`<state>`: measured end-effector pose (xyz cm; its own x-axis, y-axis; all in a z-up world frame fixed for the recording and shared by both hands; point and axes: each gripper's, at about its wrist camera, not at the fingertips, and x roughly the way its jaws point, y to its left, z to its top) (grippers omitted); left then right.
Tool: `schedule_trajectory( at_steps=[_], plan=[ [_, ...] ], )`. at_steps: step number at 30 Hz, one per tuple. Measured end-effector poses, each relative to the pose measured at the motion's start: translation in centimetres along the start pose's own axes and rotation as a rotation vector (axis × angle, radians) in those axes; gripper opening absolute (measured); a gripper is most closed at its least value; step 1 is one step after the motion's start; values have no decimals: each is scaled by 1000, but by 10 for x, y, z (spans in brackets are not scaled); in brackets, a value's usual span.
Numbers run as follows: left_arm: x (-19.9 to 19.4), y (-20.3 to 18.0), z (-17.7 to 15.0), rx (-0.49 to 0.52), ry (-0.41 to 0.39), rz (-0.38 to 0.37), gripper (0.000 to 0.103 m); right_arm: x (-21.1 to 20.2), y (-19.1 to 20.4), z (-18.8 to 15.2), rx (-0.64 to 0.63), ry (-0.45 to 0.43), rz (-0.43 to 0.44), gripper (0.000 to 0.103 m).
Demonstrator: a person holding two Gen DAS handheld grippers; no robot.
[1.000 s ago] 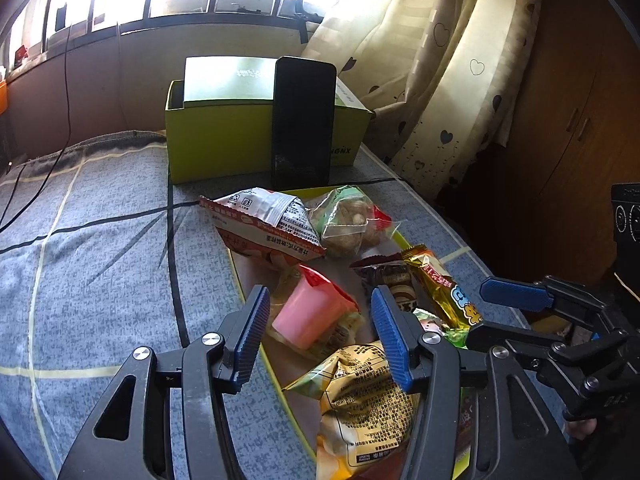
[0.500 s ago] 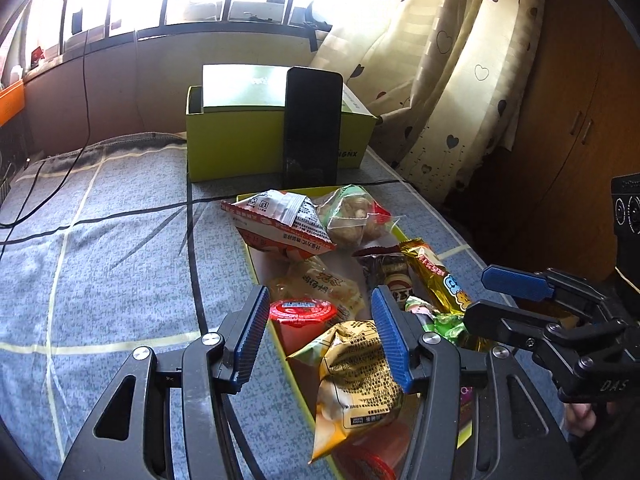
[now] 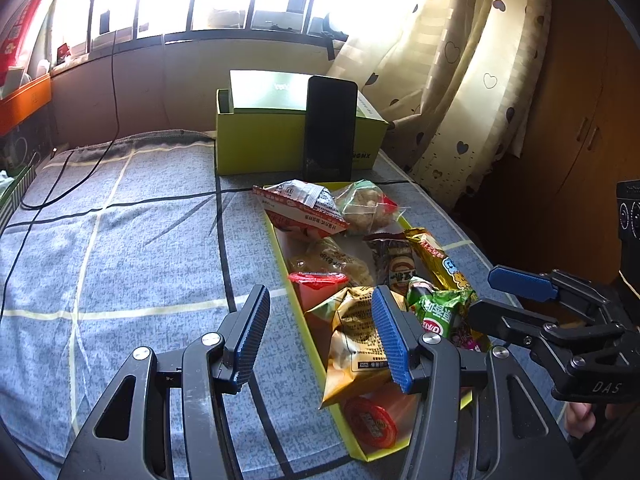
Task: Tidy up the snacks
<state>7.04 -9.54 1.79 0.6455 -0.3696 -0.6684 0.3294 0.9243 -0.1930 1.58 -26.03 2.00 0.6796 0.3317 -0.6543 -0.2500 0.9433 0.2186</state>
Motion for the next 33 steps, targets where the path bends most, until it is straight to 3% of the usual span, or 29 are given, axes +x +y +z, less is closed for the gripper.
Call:
schedule_trajectory(
  at_steps=[5,25,33],
  plan=[
    [-6,2,-10,-11,6,29,54,-2,8,-8,-7,5,0,57],
    [-17,-3,-37,17,53,85,54,-6,24,-33,-35,52,-73,57],
    [-19,-7,-42,35,62,90,54,-6,23,-37,-28,62,-64,57]
  ],
)
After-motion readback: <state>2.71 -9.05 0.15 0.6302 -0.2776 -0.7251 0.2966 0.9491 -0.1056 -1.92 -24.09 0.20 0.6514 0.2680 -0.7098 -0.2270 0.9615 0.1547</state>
